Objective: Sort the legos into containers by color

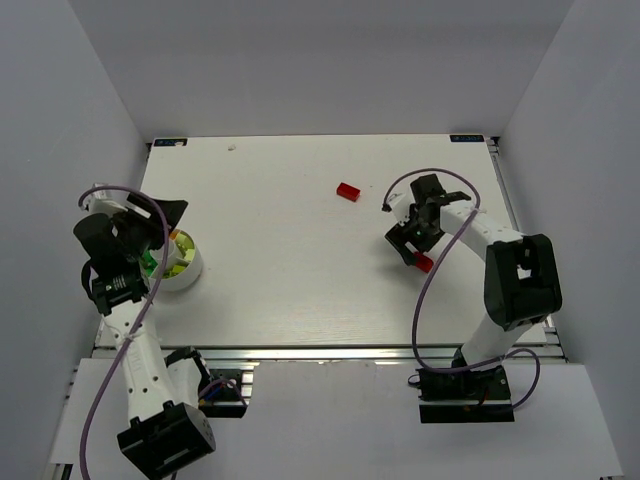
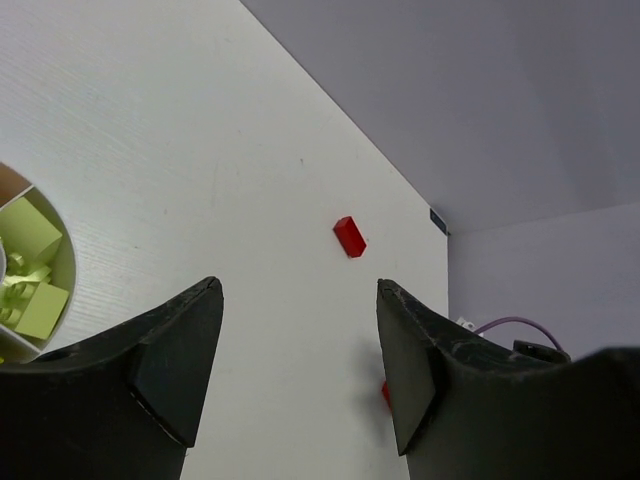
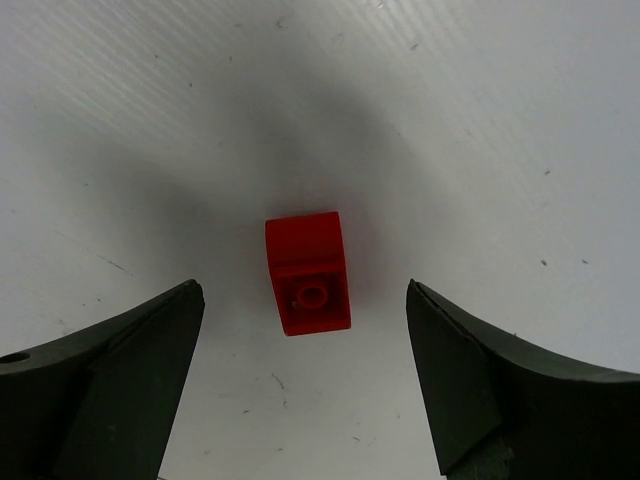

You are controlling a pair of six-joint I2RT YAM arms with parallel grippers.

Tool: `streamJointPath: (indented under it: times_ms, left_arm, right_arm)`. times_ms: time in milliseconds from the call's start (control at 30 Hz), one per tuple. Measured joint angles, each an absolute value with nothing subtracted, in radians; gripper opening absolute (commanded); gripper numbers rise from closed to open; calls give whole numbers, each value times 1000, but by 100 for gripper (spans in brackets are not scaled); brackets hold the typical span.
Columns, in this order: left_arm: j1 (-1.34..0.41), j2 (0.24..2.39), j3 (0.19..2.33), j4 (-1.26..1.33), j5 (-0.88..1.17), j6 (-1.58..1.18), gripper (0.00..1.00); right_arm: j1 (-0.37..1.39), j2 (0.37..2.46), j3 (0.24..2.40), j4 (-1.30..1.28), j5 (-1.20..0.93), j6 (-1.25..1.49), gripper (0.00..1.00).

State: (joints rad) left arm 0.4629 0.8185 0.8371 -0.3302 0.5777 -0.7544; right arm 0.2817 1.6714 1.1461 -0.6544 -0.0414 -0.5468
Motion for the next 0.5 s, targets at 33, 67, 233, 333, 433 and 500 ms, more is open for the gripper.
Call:
streamJointPath:
  times_ms: [33, 67, 233, 333, 433, 500]
  left_arm:
    - [463, 816, 837, -339, 575, -748, 72]
    - [463, 813, 837, -347, 571, -742, 72]
    - [463, 802, 838, -379, 557, -717, 72]
    - [463, 801, 847, -407, 541, -702, 73]
    - [463, 801, 861, -429, 528, -687, 73]
    - [463, 801, 876, -446, 517, -679, 73]
  right_arm:
    - [282, 1683, 1146, -657, -39, -555, 85]
    - [282, 1697, 1146, -659, -40, -561, 84]
    - [282, 1761, 1146, -672, -36, -584, 79]
    - [282, 1782, 1146, -676, -28, -592, 67]
    - [282, 1787, 1146, -676, -20, -603, 49]
    - [282, 1787, 1146, -677, -15, -613, 27]
